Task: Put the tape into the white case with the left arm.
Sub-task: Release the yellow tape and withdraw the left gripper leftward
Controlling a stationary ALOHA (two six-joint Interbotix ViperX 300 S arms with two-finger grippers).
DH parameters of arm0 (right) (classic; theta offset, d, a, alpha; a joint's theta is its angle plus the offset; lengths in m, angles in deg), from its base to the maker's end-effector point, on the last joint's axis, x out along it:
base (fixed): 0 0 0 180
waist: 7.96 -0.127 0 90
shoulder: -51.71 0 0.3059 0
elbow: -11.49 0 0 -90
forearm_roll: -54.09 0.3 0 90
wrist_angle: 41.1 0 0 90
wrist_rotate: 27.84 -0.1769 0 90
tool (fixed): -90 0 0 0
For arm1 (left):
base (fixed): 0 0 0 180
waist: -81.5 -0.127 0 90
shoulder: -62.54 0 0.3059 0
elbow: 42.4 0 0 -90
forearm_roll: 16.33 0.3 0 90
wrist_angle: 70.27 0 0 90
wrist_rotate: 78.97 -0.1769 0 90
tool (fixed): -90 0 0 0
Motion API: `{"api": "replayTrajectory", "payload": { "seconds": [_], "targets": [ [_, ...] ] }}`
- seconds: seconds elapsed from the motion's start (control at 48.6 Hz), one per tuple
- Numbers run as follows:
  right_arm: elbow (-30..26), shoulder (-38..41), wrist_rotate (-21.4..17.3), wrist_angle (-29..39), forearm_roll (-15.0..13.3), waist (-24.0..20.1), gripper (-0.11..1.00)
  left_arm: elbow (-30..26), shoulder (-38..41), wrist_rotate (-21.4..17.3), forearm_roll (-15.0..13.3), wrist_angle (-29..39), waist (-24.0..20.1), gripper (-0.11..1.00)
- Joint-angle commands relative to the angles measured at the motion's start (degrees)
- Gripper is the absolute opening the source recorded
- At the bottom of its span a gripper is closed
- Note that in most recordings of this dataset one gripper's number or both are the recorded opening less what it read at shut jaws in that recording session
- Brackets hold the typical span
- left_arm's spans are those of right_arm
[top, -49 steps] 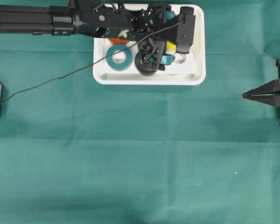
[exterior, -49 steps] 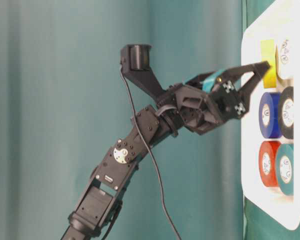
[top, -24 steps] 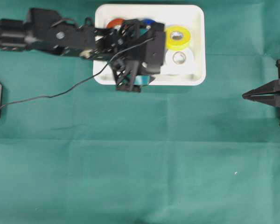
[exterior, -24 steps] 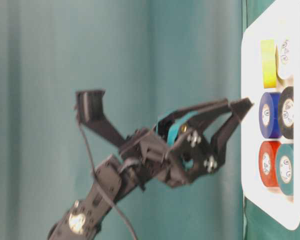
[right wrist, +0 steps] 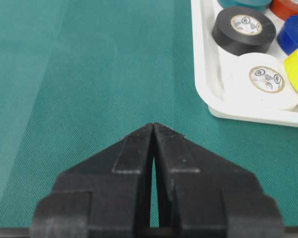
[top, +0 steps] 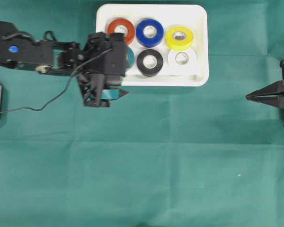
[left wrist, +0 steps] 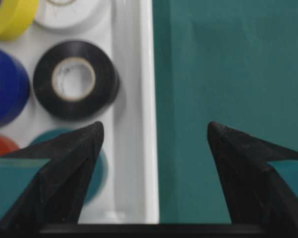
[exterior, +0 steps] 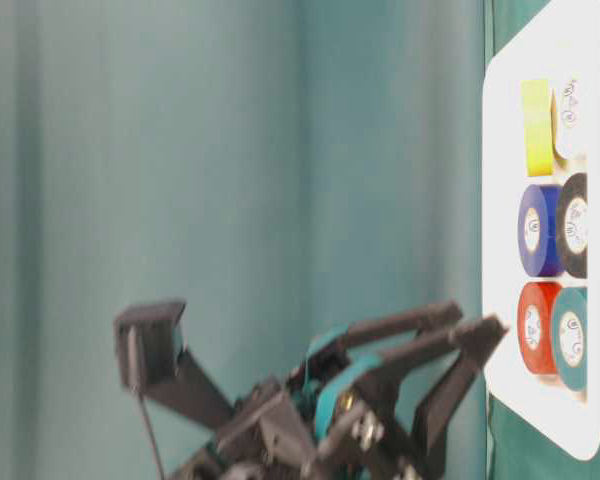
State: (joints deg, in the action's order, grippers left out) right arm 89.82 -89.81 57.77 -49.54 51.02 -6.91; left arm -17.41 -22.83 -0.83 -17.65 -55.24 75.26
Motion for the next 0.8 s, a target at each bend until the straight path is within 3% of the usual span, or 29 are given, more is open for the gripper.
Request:
{"api": "replayTrajectory", "payload": {
  "seconds": [0.0, 0.781],
  "targets": [
    [-0.6, 0.4, -0.1, -0.5, -0.1, 0.1, -0.09, 1.6, -3.7, 0.2, -0.2, -1.3, 0.4, 0.84],
    [-0.6, 0.4, -0.1, -0.6, -0.1, 0.0, -0.09, 21.0, -23.1, 0.2, -0.2, -6.8, 0.7, 0.84]
  ]
}}
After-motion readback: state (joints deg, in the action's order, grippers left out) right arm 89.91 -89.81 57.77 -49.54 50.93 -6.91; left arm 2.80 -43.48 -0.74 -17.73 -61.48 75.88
